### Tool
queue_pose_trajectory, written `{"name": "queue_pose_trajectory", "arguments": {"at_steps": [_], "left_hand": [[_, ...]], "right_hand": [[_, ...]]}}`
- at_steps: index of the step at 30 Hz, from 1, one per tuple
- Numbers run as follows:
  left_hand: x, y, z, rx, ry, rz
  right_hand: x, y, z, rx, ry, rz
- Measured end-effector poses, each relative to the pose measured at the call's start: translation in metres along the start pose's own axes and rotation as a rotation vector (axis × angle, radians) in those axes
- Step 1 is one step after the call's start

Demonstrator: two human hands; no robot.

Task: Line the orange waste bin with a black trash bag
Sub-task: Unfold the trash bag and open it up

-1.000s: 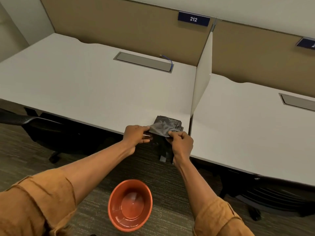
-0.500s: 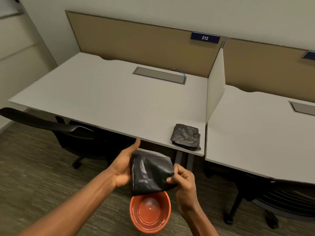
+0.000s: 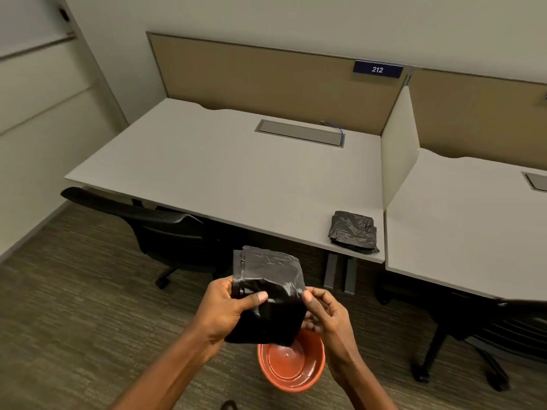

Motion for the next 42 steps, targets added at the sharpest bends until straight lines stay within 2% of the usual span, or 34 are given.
{"name": "queue_pose_trajectory", "arguments": {"at_steps": [3,6,9,11,17,19,23,26,28,31,37,42], "left_hand": [[0.004,0.018,-0.005,-0.019,-0.159,0.009],[0.006,0.032,-0.014,-0.040,-0.276,0.026],[0.012,0.044,-0.029,-0.032,-0.268,0.096],[0.018,0.053,-0.038,-0.012,-0.183,0.147],[0.050,0.062,-0.073,0.181,0.052,0.363],[0.062,0.061,-0.077,0.225,0.025,0.424],[0.063,0.055,-0.078,0.316,-0.109,0.401],[0.056,0.055,-0.073,0.277,-0.131,0.457],[0.044,0.051,-0.070,0.238,0.045,0.408],[0.017,0.043,-0.063,0.260,0.305,0.202],[0.002,0.039,-0.045,0.295,0.188,0.099],[-0.004,0.044,-0.047,0.346,0.059,0.083]], "right_hand": [[-0.013,-0.005,-0.001,-0.027,0.010,-0.004],[-0.020,-0.008,0.002,-0.031,0.005,0.076],[-0.017,-0.008,0.007,-0.002,-0.064,0.179],[-0.017,-0.005,0.006,0.028,-0.083,0.199],[-0.024,0.003,-0.011,0.149,-0.013,0.139],[-0.030,0.003,-0.021,0.211,0.029,0.093],[-0.039,0.002,-0.030,0.279,0.185,0.007],[-0.044,0.001,-0.029,0.316,0.310,-0.018],[-0.047,0.001,-0.028,0.351,0.394,-0.028],[-0.052,0.001,-0.024,0.386,0.527,-0.041],[-0.069,0.011,-0.018,0.510,0.847,-0.212],[-0.073,0.021,-0.012,0.582,1.062,-0.221]]}}
Point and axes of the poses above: each hand's wrist, its own y-axis away from the middle knuckle, its own x-axis out of the back of the hand, z = x × y, the point moved 8 cm from there along -y, towards the middle knuckle, and after that the axes turned 12 degrees about -z, right-handed, at the moved point
